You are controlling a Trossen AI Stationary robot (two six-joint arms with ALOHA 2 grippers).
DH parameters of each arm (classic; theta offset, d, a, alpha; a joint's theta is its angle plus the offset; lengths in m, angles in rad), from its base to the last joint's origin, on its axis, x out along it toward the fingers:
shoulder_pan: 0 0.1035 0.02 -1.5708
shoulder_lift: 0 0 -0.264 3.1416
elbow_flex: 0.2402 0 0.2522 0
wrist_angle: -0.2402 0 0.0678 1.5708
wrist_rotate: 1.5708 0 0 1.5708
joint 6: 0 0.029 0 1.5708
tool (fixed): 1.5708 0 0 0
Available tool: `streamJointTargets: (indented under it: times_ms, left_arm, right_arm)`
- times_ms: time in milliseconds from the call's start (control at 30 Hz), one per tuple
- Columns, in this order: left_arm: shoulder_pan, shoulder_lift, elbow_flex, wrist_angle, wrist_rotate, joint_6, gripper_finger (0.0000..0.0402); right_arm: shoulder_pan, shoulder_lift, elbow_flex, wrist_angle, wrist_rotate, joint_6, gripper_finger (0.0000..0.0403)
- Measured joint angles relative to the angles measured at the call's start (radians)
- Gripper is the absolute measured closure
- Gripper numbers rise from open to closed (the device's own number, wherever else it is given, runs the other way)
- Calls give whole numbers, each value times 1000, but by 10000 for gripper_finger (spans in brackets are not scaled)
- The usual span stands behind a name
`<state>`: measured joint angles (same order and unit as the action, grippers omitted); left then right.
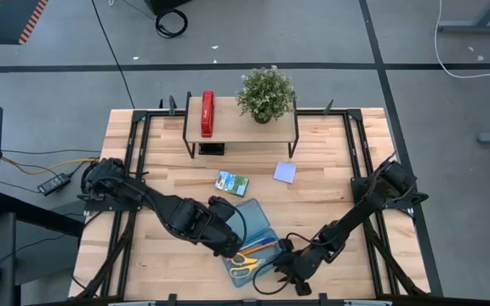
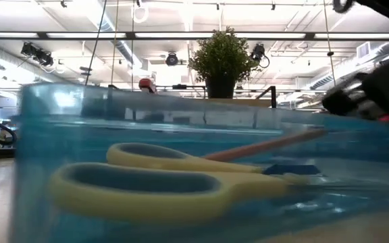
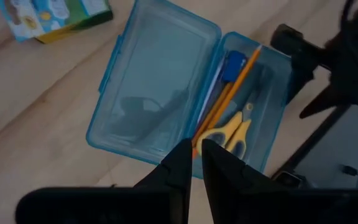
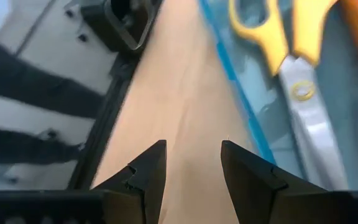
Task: Pack school essentials
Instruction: Adjust the pencil in the blue supply box
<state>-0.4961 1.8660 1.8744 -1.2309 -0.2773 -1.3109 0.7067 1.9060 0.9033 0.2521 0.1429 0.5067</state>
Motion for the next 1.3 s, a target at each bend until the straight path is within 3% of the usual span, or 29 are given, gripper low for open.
streamJointTargets:
  times_ms: [233,433,600,733,867,1067,1300]
  left_arm:
    - [17,0,0,-38,1,27,356]
    - [40,0,0,-47,0,87,348]
    - [51,0,0,-56,0,124,345]
    - [51,0,0,-109,1,138,346]
    - [42,-2,0,-169,1,137,341]
    - [27,-28,0,-186,-1,96,344]
    - [-15,-83,0,-225,-24,-8,342]
  right_arm:
    - [-81,-9,47,-112,144,7,242]
    - [-154,-24,51,-293,74,64,242]
    - [-165,-108,50,-438,71,51,242]
    - [-163,-248,52,-432,168,-47,242]
    - [-197,-314,52,-432,349,-197,242]
    - [-338,-244,51,-370,168,-393,242]
    - [-388,-216,51,-342,-18,-578,242]
